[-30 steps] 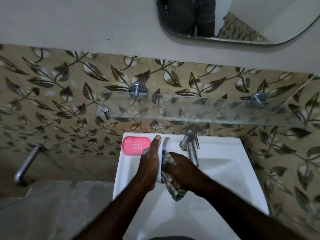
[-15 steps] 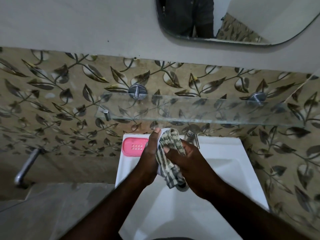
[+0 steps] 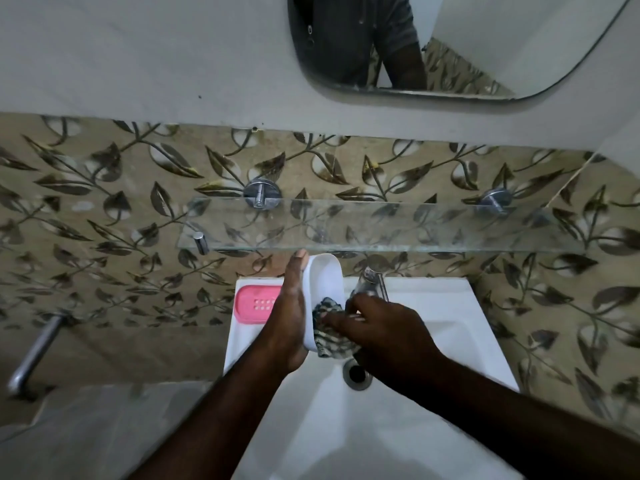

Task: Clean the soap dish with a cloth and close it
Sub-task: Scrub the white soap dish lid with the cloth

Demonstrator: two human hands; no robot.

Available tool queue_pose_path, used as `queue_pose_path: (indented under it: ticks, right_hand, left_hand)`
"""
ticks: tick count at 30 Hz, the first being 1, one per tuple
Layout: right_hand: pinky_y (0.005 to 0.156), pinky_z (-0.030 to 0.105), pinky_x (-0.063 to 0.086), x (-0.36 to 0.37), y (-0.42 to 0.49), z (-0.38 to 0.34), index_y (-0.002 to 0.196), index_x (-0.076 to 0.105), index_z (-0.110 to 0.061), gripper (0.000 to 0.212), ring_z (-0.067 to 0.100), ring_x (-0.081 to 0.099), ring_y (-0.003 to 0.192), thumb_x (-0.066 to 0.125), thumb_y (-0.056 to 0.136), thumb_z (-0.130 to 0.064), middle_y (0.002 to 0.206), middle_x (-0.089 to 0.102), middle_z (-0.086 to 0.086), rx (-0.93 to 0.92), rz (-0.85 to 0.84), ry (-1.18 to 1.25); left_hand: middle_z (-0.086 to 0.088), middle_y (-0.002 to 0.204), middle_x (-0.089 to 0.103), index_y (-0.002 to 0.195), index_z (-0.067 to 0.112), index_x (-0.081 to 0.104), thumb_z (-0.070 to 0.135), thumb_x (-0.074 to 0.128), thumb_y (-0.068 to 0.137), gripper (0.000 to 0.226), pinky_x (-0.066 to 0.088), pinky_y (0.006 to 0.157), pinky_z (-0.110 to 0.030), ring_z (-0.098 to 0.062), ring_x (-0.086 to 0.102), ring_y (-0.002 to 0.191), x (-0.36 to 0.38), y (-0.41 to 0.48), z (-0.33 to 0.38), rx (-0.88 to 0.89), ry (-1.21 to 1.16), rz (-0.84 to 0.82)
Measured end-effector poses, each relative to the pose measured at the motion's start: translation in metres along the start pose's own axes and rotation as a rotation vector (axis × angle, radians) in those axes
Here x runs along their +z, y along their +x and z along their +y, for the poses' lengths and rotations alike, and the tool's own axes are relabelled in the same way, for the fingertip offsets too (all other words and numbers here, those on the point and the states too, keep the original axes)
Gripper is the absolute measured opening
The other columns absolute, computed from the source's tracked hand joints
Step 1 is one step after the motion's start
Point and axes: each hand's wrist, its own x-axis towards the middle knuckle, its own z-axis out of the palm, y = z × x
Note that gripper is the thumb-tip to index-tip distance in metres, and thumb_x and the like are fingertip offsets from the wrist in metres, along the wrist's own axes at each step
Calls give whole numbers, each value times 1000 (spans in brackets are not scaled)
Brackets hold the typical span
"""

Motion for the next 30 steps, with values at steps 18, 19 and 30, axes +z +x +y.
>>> queue_pose_path:
  ticks: [18, 19, 30]
  right_hand:
    - [74, 31, 47, 20, 3, -23, 79, 59, -22, 18, 24, 62, 76, 51, 70, -35, 79, 56, 0, 222, -349, 345]
    - [76, 28, 44, 17, 2, -21, 67, 54, -19, 17, 21, 63, 74, 51, 71, -35, 72, 56, 1, 284, -400, 486]
    - [48, 26, 45, 20, 14, -9, 88, 66, -21, 25, 24, 63, 73, 49, 71, -16, 94, 64, 2, 213, 157, 76]
  left_hand:
    - [-14, 97, 74, 107, 16, 71, 73, 61, 67, 71, 54, 71, -35, -31, 70, 84, -16, 3, -24, -6, 14, 226]
    - [-12, 93, 75, 106, 19, 71, 70, 56, 76, 61, 54, 68, -33, -28, 70, 81, -16, 1, -24, 10, 36, 212]
    - [-9, 88, 72, 94, 12, 70, 57, 49, 89, 50, 55, 72, -29, -22, 70, 80, 2, 8, -22, 6, -72, 40]
